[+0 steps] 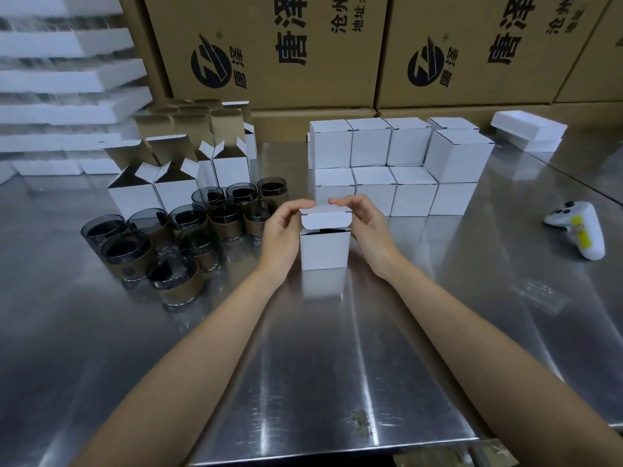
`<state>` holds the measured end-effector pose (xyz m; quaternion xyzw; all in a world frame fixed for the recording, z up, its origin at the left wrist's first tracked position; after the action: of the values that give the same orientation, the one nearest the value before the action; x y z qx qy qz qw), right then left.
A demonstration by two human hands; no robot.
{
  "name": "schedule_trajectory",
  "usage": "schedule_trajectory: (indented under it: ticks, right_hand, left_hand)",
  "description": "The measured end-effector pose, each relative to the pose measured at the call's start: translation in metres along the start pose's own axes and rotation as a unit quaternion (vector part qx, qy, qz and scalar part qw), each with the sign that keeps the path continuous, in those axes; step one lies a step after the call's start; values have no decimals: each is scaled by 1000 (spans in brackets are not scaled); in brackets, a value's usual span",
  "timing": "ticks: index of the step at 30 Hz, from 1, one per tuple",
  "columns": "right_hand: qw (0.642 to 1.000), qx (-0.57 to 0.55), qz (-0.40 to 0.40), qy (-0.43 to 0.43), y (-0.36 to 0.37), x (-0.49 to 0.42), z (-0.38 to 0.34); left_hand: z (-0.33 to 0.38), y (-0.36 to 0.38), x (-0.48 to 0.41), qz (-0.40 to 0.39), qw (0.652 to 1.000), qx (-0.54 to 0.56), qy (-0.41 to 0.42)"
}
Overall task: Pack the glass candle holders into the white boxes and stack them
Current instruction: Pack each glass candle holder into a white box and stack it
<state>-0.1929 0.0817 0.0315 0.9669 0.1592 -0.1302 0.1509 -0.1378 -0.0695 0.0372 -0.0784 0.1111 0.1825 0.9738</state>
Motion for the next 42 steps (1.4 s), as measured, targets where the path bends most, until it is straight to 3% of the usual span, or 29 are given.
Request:
schedule_trajectory:
  ticks: [4,9,13,17,22,33,42]
  right_hand:
    - [999,37,-39,8,-1,2,1]
    - [986,116,-114,21,6,16,-1]
    - [981,166,-104,-13,11,16,-6]
    - [983,168,-71,-25,10,15,-9]
    - [987,136,-88,-1,13,15,-3]
    - [984,41,-140,101,21,16,14]
    - [987,89,-124,53,20,18,6]
  left_hand:
    - [2,2,5,-40,999,35,0]
    - [10,6,10,-87,994,-23,67]
    - [11,16,17,-131,979,-99,119]
    - [10,15,15,-109,978,-131,117]
    - [13,16,17,-111,979,-125,119]
    - [9,21,16,-104,993,-40,28]
    - [-16,17,9,-63,997,29,-41]
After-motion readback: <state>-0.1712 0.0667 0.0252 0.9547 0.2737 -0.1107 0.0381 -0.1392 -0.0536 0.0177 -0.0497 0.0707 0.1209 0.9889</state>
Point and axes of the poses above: each hand's wrist, its own x-axis away from the middle knuckle, its own y-axis out of the palm, z = x × y, the point moved 9 cm from there along -x, towards the middle knuckle, and after that the axes turned 11 degrees about -x, right-handed, at the moved point
